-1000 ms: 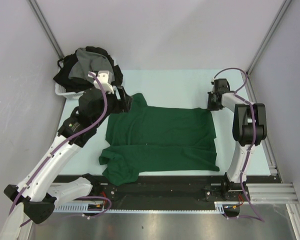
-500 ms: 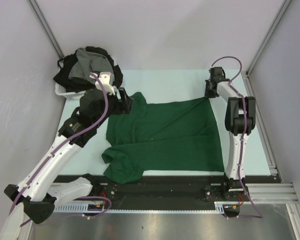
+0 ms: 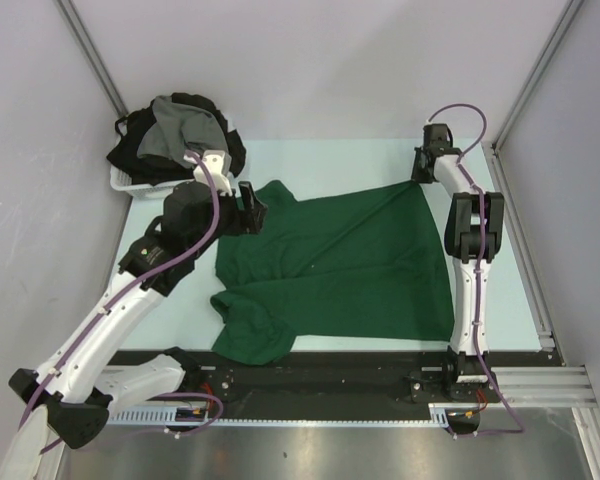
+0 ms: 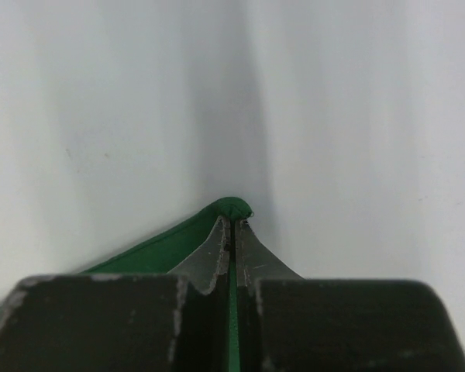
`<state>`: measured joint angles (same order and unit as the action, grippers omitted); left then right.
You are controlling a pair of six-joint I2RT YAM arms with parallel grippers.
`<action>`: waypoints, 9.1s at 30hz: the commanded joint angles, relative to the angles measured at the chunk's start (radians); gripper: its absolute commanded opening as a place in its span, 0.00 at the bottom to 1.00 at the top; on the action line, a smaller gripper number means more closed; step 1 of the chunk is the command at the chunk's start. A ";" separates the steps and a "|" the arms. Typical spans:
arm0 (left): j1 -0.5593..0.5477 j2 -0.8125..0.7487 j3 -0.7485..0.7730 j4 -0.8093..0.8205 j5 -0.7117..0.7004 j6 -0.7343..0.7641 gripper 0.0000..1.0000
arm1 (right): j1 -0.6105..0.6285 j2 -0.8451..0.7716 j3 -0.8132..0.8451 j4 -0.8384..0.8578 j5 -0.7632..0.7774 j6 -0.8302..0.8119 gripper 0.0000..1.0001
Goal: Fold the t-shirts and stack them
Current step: Flatten out the tshirt
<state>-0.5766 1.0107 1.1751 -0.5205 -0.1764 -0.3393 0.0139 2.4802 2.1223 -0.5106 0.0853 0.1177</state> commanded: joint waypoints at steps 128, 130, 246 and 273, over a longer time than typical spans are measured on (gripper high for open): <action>0.294 1.329 0.747 0.131 -0.129 -0.049 0.75 | 0.313 -1.070 -0.757 -0.108 -0.061 0.007 0.51; 0.294 1.336 0.750 0.119 -0.118 -0.056 0.75 | 0.314 -1.070 -0.756 -0.105 -0.064 0.008 0.51; 0.419 1.608 1.262 0.007 -0.078 -0.084 0.00 | 0.511 -0.992 -0.783 -0.128 -0.070 0.132 0.48; 0.357 1.237 0.887 0.146 0.334 -0.044 0.58 | 0.532 -0.633 -0.501 0.099 -0.105 0.097 0.44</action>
<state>-0.1825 2.4573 2.1227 -0.4149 0.1120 -0.4313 0.5377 1.7622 1.5124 -0.5346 0.0135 0.2268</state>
